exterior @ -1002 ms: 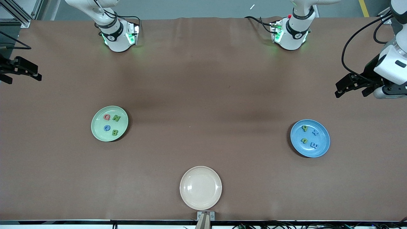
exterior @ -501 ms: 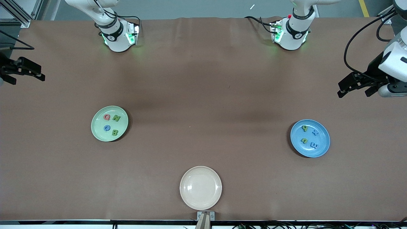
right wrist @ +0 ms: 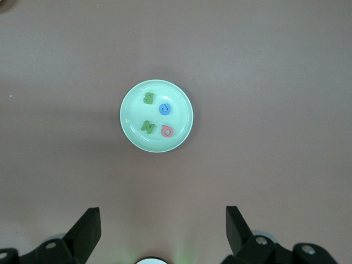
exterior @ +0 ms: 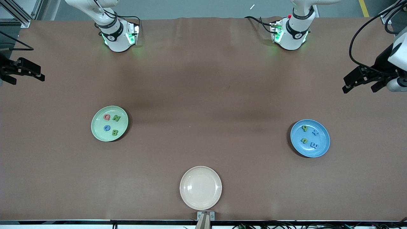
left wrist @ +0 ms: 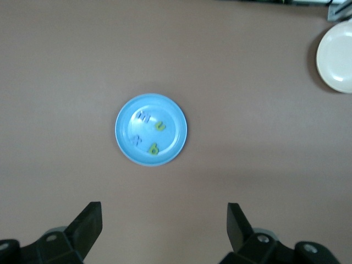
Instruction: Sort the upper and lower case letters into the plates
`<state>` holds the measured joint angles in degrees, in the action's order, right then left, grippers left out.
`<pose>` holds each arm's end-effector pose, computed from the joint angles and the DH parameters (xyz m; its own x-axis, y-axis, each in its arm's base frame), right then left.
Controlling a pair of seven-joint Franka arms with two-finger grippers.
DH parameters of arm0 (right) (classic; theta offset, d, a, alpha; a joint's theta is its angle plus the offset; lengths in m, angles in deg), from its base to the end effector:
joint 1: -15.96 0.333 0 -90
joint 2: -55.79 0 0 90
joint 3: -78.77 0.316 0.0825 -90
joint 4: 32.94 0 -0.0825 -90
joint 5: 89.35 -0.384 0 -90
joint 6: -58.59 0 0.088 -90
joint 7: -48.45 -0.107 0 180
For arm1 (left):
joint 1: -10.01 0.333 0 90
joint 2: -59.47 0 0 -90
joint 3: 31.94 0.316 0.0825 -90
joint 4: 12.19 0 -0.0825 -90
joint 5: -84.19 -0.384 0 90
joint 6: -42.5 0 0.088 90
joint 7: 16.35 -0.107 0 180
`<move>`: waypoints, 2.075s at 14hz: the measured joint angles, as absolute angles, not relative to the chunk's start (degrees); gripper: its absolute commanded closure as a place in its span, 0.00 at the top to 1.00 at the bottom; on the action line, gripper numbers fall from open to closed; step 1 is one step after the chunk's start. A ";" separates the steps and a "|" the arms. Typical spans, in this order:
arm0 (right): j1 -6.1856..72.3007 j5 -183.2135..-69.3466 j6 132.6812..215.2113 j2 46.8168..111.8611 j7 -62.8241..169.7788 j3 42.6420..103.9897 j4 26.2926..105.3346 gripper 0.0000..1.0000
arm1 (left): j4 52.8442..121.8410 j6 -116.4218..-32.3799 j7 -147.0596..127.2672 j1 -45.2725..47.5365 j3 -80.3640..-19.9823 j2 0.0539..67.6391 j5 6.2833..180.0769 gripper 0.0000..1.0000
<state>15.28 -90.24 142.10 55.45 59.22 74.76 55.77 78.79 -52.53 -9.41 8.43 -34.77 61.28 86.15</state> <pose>0.5391 -0.0425 0.6288 0.9909 0.1079 -0.0803 0.1057 -0.9939 -0.0315 0.5518 -0.0464 0.6421 0.9941 0.0473 0.0973 0.0431 -0.9981 0.0447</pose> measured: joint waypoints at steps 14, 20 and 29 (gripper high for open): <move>15.29 -90.28 144.69 52.56 59.25 74.61 60.60 1.00 | 77.85 -48.07 -9.56 8.62 -33.87 60.90 86.22 1.00; 15.29 -90.29 144.87 52.29 59.25 74.61 60.70 1.00 | 77.80 -48.99 -9.56 8.61 -33.87 60.90 86.22 1.00; 15.35 -90.37 145.00 52.19 59.34 74.81 60.74 1.00 | 77.80 -49.32 -14.11 8.64 -33.87 60.89 86.22 1.00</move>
<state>15.35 -90.37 145.00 52.19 59.34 74.81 60.74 77.80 -49.32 -14.11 8.64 -33.87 60.89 86.22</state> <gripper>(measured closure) 0.000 0.000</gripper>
